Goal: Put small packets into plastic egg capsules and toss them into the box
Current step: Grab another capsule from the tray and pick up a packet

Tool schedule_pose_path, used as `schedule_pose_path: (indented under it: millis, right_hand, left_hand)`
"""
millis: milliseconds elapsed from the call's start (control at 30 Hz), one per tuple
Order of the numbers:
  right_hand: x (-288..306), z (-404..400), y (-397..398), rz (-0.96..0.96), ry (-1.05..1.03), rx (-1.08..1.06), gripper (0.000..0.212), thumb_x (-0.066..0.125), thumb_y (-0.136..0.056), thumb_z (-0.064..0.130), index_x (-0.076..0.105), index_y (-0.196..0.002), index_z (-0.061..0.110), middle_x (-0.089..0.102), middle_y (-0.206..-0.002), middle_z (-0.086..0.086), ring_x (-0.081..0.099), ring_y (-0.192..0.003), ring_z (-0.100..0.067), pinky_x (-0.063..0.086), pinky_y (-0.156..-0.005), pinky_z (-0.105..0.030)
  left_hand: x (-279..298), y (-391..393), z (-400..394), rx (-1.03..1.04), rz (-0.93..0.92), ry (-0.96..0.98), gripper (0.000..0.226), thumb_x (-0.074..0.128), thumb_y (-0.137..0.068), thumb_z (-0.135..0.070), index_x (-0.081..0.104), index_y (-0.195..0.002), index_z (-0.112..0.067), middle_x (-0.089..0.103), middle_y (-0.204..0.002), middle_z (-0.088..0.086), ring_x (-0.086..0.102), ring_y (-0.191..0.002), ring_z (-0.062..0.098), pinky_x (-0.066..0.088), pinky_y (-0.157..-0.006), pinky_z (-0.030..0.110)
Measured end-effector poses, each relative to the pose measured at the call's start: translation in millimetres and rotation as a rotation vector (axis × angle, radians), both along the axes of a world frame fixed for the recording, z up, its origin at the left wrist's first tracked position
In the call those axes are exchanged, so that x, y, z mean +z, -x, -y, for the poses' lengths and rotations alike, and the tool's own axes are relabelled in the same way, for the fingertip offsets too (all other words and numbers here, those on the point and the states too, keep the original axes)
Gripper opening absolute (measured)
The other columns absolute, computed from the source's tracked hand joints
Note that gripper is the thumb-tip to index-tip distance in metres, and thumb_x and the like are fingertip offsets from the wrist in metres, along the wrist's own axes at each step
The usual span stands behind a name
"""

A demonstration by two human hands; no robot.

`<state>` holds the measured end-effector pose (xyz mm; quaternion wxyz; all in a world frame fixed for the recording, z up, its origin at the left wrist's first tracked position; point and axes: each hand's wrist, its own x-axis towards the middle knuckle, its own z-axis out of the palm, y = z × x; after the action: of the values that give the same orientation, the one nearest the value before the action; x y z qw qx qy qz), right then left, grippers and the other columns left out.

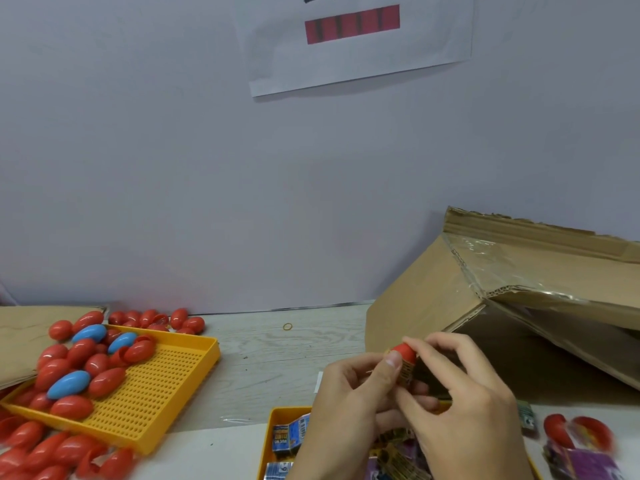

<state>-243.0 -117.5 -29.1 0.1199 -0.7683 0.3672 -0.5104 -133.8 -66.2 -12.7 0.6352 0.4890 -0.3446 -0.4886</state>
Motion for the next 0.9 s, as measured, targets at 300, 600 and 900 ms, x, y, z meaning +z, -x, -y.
schedule_pose_path:
  millis: [300, 600, 900]
  right_hand:
    - [-5.1, -1.9, 0.1, -0.131, -0.081, 0.124, 0.05, 0.092, -0.051, 0.01, 0.075, -0.096, 0.023, 0.057, -0.094, 0.009, 0.062, -0.08, -0.014, 0.045, -0.073, -0.016]
    - [-4.3, -1.2, 0.8, -0.147, -0.098, 0.113, 0.055, 0.093, -0.045, 0.007, 0.077, -0.096, 0.02, 0.069, -0.095, 0.008, 0.067, -0.08, -0.014, 0.048, -0.072, -0.02]
    - [-5.3, 1.9, 2.0, -0.123, -0.06, 0.13, 0.058, 0.093, -0.044, 0.004, 0.076, -0.098, 0.015, 0.071, -0.089, 0.006, 0.061, -0.076, -0.002, 0.046, -0.073, -0.013]
  left_hand:
    - [-1.5, -7.0, -0.1, 0.076, 0.325, -0.022, 0.019, 0.061, -0.096, -0.027, 0.078, -0.095, -0.018, 0.076, -0.09, 0.011, 0.073, -0.089, 0.029, 0.06, -0.072, 0.036]
    - [-1.6, -7.5, 2.0, 0.035, 0.294, -0.044, 0.026, 0.06, -0.092, -0.031, 0.077, -0.095, -0.011, 0.076, -0.088, 0.017, 0.074, -0.085, 0.033, 0.06, -0.079, 0.04]
    - [3.4, -6.5, 0.6, 0.185, 0.556, -0.077, 0.013, 0.078, -0.083, -0.028, 0.072, -0.089, -0.018, 0.074, -0.085, 0.008, 0.071, -0.085, 0.026, 0.056, -0.083, 0.044]
